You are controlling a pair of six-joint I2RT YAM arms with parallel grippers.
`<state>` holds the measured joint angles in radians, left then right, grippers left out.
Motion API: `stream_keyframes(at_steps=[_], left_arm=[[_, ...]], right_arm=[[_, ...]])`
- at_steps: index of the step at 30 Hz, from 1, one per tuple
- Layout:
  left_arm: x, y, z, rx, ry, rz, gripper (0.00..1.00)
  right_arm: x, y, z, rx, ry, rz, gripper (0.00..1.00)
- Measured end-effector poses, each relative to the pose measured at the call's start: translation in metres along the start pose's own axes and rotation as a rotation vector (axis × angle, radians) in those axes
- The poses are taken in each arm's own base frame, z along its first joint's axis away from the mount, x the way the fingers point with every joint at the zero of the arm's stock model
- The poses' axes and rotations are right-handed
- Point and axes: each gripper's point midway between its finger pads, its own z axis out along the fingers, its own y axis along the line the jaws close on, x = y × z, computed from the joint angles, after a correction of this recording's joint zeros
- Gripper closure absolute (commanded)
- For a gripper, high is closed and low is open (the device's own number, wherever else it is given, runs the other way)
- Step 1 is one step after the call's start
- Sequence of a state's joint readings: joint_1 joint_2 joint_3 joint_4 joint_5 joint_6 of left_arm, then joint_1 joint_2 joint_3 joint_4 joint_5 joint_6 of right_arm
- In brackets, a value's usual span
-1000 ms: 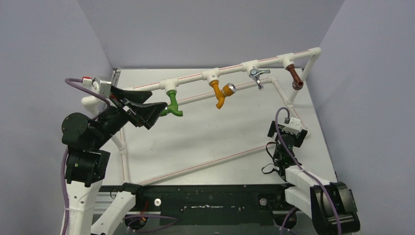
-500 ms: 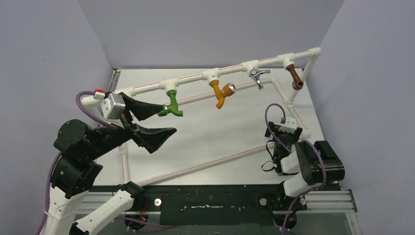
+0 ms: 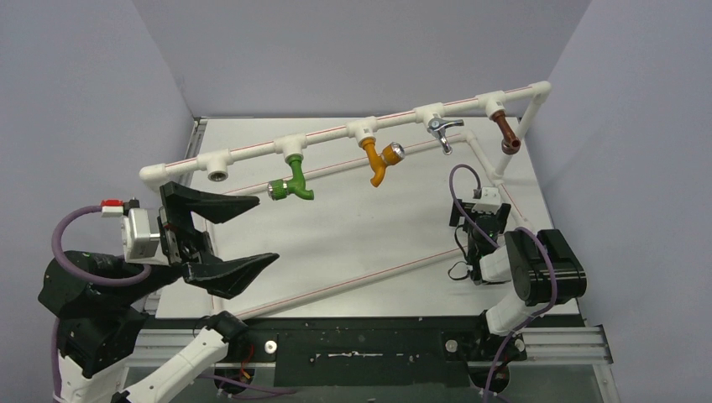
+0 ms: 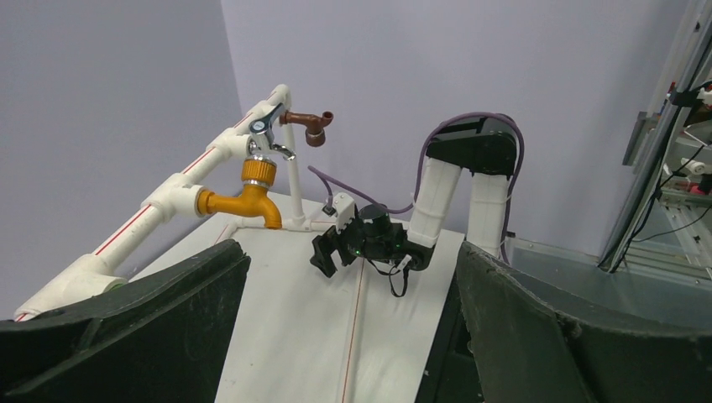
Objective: Install the water faucets
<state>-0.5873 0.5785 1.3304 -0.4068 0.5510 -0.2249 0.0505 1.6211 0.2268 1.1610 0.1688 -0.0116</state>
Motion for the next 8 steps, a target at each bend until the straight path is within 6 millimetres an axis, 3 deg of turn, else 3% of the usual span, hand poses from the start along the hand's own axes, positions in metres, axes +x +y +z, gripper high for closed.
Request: stream_keyframes(at_steps=[8], left_arm=[[-0.0034,-0.0041,-0.0076,-0.005,-0.016,0.011,0.06]], right_arm=[[-0.0019,-0.0002,0.0059,-0.022,0.007,0.004,0.00]])
